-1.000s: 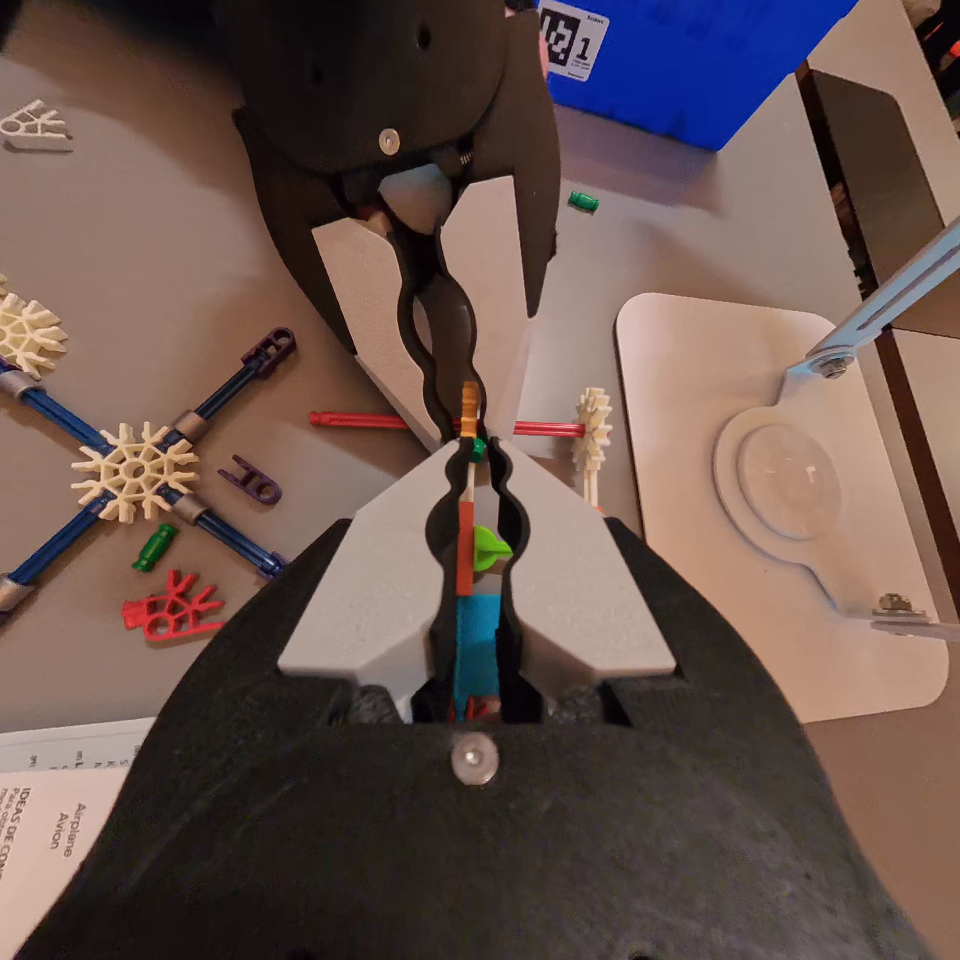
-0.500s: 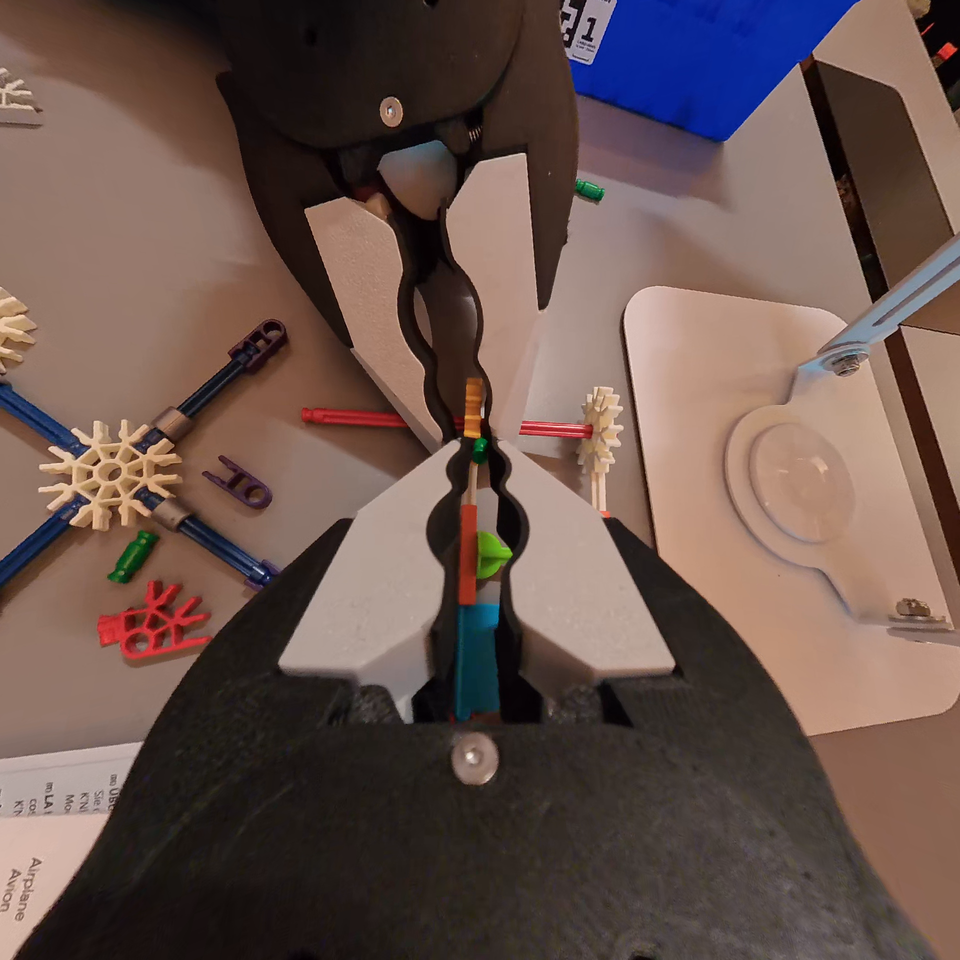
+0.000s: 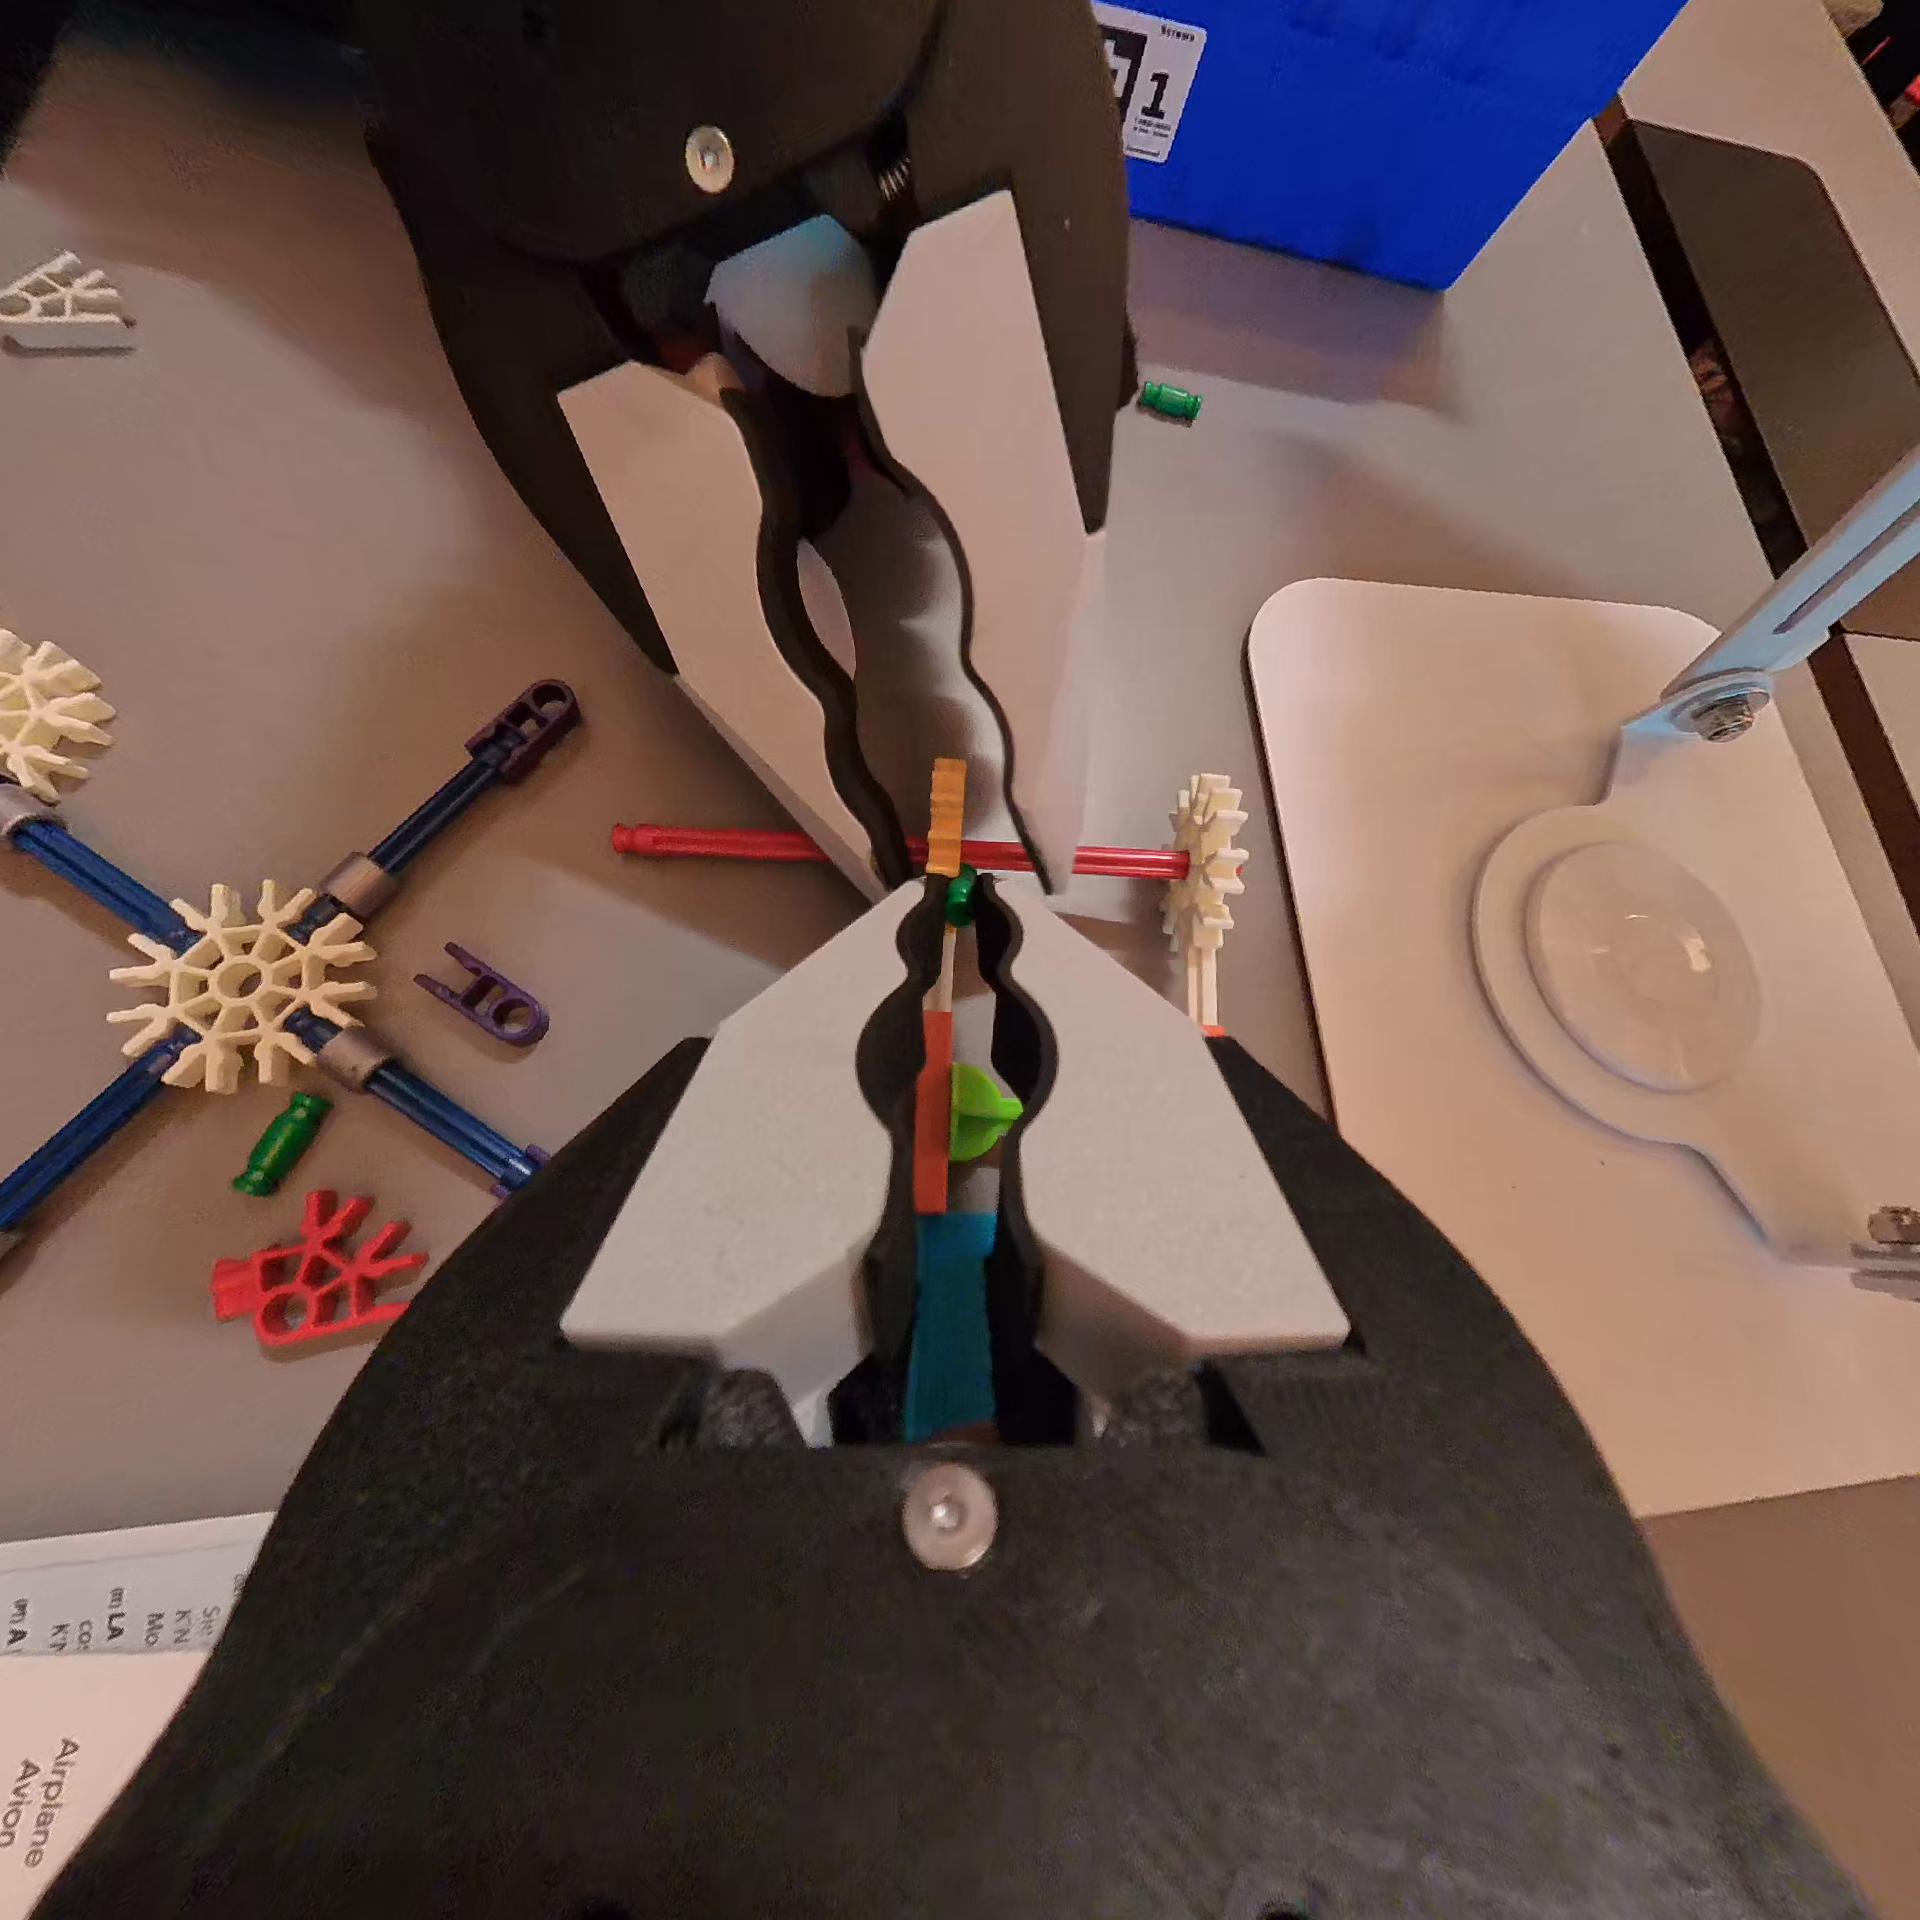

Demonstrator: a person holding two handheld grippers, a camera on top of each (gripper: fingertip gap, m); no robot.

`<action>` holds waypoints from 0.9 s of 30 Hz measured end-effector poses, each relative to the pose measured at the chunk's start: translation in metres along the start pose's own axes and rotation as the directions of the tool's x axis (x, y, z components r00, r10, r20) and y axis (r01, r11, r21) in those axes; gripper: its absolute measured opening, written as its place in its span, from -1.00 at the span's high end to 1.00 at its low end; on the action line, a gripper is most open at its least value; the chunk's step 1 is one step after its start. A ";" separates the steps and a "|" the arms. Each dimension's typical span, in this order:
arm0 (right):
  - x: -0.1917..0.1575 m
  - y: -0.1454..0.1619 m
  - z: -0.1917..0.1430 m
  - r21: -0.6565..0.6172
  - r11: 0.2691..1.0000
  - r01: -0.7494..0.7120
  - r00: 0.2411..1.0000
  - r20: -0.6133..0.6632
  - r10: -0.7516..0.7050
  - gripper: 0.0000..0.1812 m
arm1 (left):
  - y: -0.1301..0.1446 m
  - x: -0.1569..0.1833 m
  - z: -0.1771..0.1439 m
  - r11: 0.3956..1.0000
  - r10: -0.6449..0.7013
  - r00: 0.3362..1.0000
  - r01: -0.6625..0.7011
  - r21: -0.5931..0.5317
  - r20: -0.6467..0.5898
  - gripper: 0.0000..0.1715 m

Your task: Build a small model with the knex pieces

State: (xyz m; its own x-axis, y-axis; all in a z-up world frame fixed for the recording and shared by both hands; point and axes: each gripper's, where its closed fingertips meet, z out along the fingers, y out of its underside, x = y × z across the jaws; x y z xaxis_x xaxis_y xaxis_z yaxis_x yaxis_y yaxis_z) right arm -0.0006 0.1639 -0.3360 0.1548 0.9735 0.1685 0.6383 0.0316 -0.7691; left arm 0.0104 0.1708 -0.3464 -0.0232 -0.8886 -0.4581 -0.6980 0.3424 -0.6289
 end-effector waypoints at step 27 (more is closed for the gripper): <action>-0.017 0.004 -0.004 -0.065 0.995 -0.081 0.967 0.236 0.094 0.97 | -0.005 0.021 0.000 1.000 -0.016 0.994 0.018 0.020 -0.109 0.93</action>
State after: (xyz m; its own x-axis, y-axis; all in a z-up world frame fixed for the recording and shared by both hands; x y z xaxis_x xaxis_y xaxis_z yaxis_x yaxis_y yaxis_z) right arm 0.0023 0.1471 -0.3400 0.0317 0.9980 -0.0555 0.6711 -0.0624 -0.7387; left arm 0.0133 0.1509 -0.3530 -0.0900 -0.9220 -0.3767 -0.6842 0.3321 -0.6493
